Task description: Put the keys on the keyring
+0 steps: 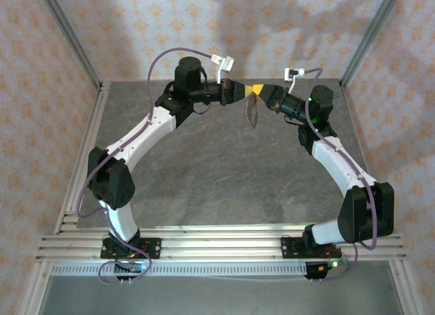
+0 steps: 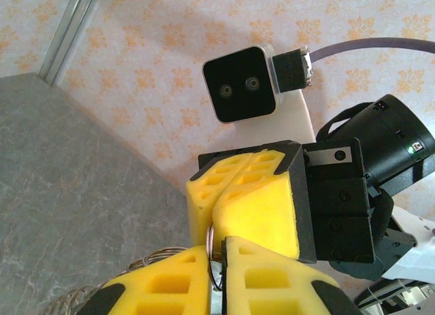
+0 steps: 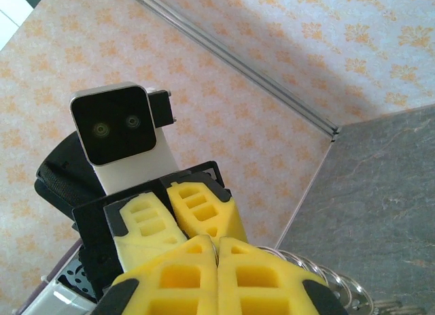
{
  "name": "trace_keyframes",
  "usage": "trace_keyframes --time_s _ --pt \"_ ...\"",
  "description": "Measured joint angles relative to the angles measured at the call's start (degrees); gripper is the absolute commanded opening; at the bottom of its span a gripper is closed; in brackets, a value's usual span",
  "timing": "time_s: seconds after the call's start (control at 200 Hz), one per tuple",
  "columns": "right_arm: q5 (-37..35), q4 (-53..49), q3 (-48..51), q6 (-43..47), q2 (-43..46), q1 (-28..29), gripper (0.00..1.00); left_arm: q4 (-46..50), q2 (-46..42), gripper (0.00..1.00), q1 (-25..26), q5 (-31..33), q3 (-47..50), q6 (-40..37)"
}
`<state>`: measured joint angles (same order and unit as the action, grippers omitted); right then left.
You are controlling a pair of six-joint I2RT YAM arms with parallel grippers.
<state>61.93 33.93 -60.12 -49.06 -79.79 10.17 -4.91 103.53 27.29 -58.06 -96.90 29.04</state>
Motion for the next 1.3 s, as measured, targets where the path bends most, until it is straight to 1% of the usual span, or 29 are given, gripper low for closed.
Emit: trace_keyframes --time_s 0.085,0.12,0.165,0.365,0.435,0.48,0.515,0.565,0.736,0.896,1.196,1.221,1.301 --pt "-0.24 0.11 0.24 -0.02 0.28 0.00 0.00 -0.09 0.00 0.09 0.11 0.00 0.00 0.00" --pt "-0.33 0.17 0.28 -0.02 0.35 0.00 0.00 -0.13 0.00 0.07 0.11 0.00 0.00 0.00" --pt "-0.46 0.26 0.37 0.00 0.39 0.00 0.00 -0.13 0.00 0.00 0.11 0.02 0.00 0.09" --pt "-1.55 0.28 0.55 0.04 0.92 0.00 0.00 -1.20 0.00 0.00 0.50 1.38 0.31 0.57" --pt "-2.38 -0.90 0.55 0.39 1.44 0.00 0.18 -3.37 -0.22 0.00 0.76 2.19 1.57 1.09" --pt "-2.91 -2.16 0.57 0.72 1.84 0.00 0.27 -4.72 -0.46 0.00 1.01 2.84 2.67 1.57" --pt "-3.72 -3.32 0.72 1.07 2.21 0.04 0.31 -6.23 -0.83 0.00 1.29 3.52 3.87 2.05" --pt "-4.44 -4.39 1.20 1.70 2.78 -0.04 0.35 -7.89 -1.53 0.00 1.66 4.57 5.40 2.60" --pt "-5.86 -5.16 2.82 1.79 6.27 -0.07 0.36 -11.17 -2.78 0.00 2.36 7.10 8.92 4.66" --pt "-6.58 -4.76 4.35 1.97 9.42 -0.22 0.36 -12.94 -3.19 0.00 2.40 8.02 10.12 6.43" --pt "-6.64 -4.09 7.85 2.19 10.54 -0.22 0.36 -14.56 -3.61 0.00 2.36 8.87 10.40 8.46" --pt "-6.64 -4.09 7.91 2.19 10.54 -0.22 0.37 -14.69 -3.63 0.00 2.36 8.87 10.40 8.52" --pt "-6.64 -3.96 7.93 2.34 10.54 -0.22 0.43 -15.15 -3.67 0.00 2.36 8.85 10.40 8.68"
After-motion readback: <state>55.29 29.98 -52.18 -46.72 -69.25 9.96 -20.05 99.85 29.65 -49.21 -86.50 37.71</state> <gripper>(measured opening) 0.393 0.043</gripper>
